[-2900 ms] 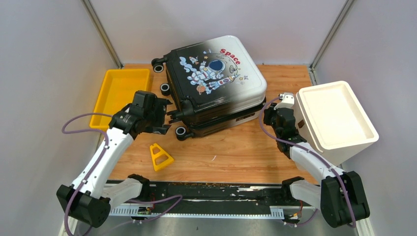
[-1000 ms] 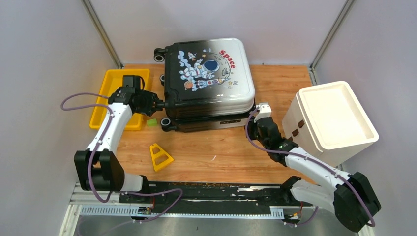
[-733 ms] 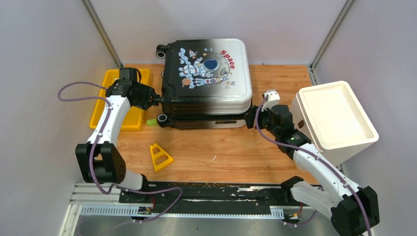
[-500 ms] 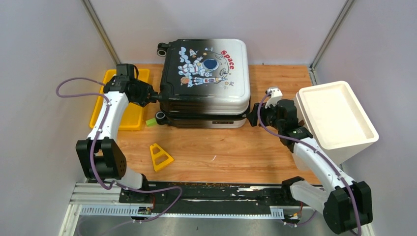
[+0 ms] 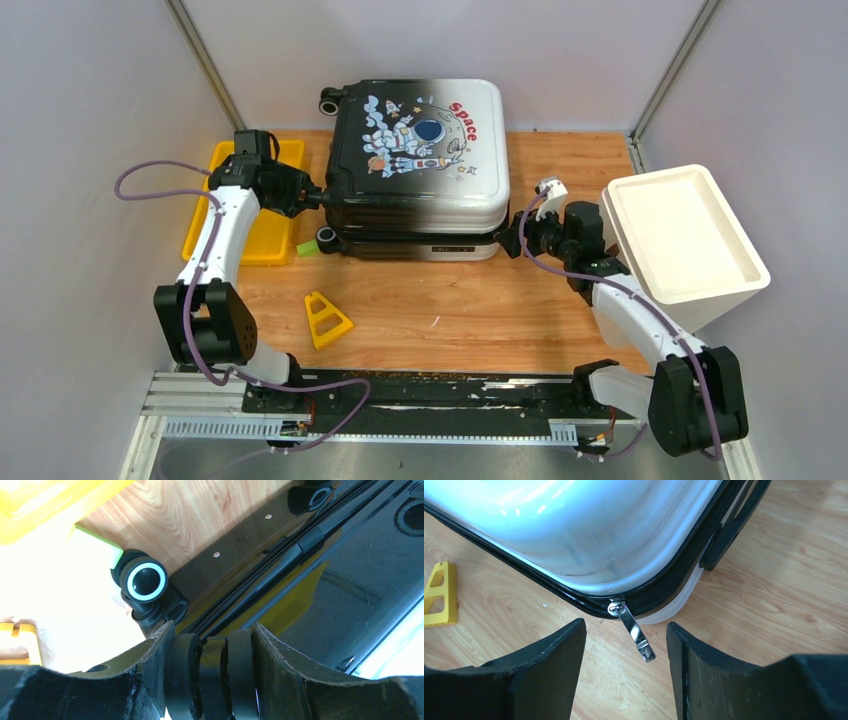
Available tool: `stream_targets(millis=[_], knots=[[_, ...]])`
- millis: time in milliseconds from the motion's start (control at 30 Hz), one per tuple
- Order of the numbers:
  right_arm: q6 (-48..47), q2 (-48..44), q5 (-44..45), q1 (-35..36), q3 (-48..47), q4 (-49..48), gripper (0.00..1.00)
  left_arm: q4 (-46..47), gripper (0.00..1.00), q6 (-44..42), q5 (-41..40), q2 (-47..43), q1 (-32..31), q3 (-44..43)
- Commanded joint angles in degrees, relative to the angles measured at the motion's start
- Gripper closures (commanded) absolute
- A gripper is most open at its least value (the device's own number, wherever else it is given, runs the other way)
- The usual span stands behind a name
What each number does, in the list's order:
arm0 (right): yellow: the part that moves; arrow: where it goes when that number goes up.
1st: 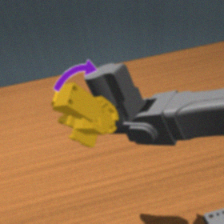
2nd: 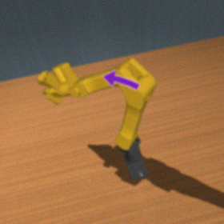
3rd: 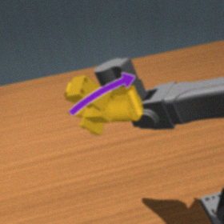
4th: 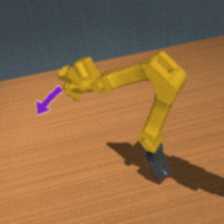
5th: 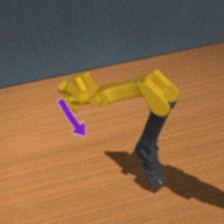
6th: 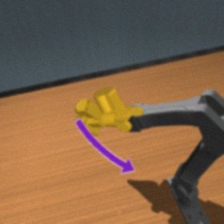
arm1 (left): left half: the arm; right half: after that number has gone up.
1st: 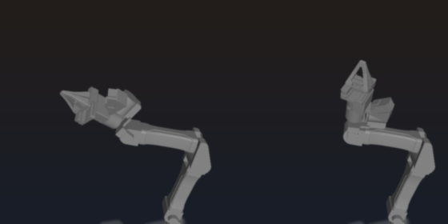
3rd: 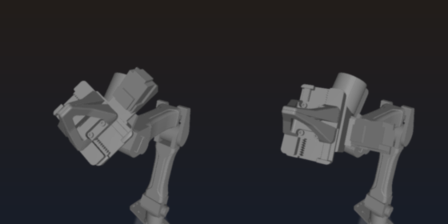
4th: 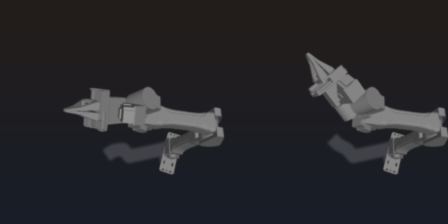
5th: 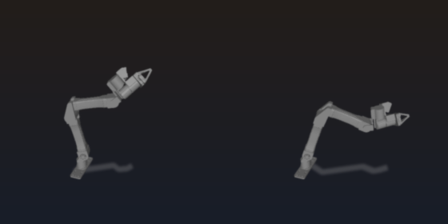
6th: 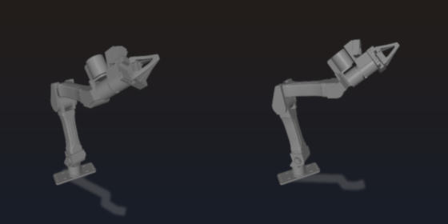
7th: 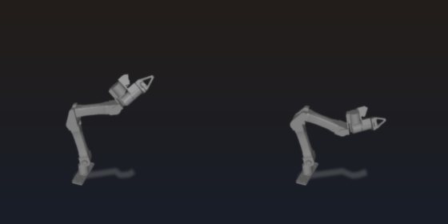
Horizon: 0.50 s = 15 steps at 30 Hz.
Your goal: Open, take out, and arrange the luggage
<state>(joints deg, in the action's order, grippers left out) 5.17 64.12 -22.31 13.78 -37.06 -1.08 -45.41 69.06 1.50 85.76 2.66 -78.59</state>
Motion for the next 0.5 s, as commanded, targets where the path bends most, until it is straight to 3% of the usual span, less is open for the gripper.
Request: stream_targets(millis=[0, 467], knots=[[-0.47, 2.07, -2.85, -0.01, 1.48, -5.6, 0.39, 1.46, 1.0, -2.92, 3.77, -2.21, -0.66, -2.75], [-0.04, 3.6, -4.46, -0.02, 4.3, -9.29, 0.47, 1.18, 1.0, -2.19, 3.92, -3.56, -0.98, -0.6]])
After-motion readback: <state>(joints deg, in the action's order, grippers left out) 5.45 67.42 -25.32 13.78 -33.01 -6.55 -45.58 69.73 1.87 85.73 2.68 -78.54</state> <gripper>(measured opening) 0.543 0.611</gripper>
